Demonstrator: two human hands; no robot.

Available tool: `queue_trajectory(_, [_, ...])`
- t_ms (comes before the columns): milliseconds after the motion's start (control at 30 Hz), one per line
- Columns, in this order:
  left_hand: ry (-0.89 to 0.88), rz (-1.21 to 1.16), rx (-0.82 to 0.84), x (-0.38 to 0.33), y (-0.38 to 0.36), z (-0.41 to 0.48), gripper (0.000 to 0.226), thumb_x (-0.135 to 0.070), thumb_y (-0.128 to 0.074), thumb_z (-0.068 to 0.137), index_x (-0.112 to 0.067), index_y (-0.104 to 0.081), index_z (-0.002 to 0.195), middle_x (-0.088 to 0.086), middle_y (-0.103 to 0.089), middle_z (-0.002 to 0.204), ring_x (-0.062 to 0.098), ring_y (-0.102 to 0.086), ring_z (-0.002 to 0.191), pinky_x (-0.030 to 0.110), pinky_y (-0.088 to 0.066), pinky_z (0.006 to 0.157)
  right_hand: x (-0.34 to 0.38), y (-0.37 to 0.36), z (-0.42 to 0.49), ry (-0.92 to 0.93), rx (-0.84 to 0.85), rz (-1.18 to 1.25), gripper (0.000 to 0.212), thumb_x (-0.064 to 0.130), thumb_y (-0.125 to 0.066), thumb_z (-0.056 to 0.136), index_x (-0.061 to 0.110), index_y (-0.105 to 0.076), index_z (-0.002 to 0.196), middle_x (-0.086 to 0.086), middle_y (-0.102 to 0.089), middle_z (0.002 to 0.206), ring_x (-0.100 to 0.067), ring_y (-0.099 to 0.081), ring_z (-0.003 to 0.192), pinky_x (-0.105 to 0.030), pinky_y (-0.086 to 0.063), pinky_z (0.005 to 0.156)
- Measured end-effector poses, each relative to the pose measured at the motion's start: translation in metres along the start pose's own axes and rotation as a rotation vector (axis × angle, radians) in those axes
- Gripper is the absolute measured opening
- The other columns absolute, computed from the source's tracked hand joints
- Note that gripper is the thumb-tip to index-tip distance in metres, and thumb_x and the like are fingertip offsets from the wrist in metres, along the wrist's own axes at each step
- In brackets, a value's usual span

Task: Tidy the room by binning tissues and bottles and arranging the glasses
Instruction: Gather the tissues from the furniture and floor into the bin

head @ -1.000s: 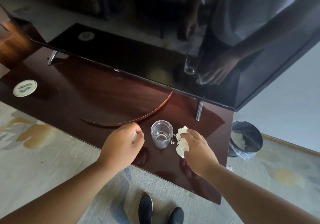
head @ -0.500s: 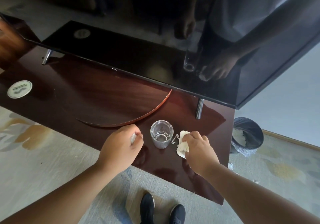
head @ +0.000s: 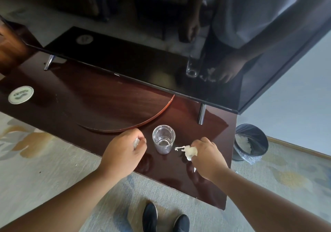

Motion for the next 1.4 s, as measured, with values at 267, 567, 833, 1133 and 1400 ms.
queue_trajectory(267, [-0.026, -0.004, -0.028, -0.012, 0.011, -0.007, 0.012, -0.019, -0.056, 0.087, -0.021, -0.059, 0.075, -0.008, -0.058, 0.066, 0.006, -0.054, 0.066, 0.018, -0.033, 0.054, 0.004, 0.023, -0.011, -0.003, -0.061, 0.035, 0.006, 0.015, -0.051, 0.086, 0.017, -0.051, 0.08, 0.006, -0.047, 0.08, -0.018, -0.051, 0.067, -0.032, -0.043, 0.06])
queue_trajectory(567, [-0.091, 0.016, -0.102, -0.045, 0.036, -0.009, 0.011, -0.017, -0.056, 0.086, -0.017, -0.06, 0.075, -0.007, -0.057, 0.065, 0.009, -0.054, 0.064, 0.019, -0.034, 0.053, 0.015, 0.06, -0.033, 0.094, -0.078, 0.111, 0.033, 0.013, -0.049, 0.09, 0.025, -0.06, 0.118, 0.0, -0.054, 0.111, -0.021, -0.058, 0.096, -0.026, -0.045, 0.077])
queue_trajectory(833, [-0.148, 0.021, -0.139, -0.08, 0.047, -0.017, 0.013, -0.018, -0.056, 0.088, -0.018, -0.059, 0.075, -0.008, -0.055, 0.064, 0.009, -0.054, 0.064, 0.014, -0.032, 0.051, 0.019, 0.088, -0.055, 0.048, -0.126, 0.145, 0.027, 0.045, -0.062, 0.082, 0.021, -0.061, 0.093, 0.004, -0.054, 0.093, -0.012, -0.056, 0.078, -0.021, -0.043, 0.062])
queue_trajectory(1133, [-0.213, 0.006, -0.113, -0.11, 0.045, -0.034, 0.015, -0.018, -0.054, 0.088, -0.021, -0.058, 0.073, -0.007, -0.056, 0.066, 0.009, -0.054, 0.064, 0.015, -0.036, 0.051, 0.008, 0.104, -0.089, 0.041, -0.184, 0.168, 0.014, 0.012, -0.053, 0.083, 0.025, -0.052, 0.089, 0.005, -0.058, 0.08, -0.012, -0.057, 0.069, -0.026, -0.048, 0.054])
queue_trajectory(1400, [-0.332, -0.015, -0.077, -0.137, 0.05, -0.044, 0.013, -0.02, -0.053, 0.088, -0.021, -0.058, 0.076, -0.007, -0.059, 0.072, 0.011, -0.056, 0.068, 0.019, -0.04, 0.055, 0.005, 0.119, -0.135, -0.007, -0.29, 0.22, 0.026, 0.008, -0.047, 0.09, 0.026, -0.064, 0.098, 0.007, -0.062, 0.085, -0.012, -0.062, 0.074, -0.025, -0.055, 0.061])
Point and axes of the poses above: each hand's wrist, its own z-axis towards the middle knuckle, its own y-axis out of the back of the hand, x = y × z, the point moved 2 cm from there along z, towards the middle knuckle
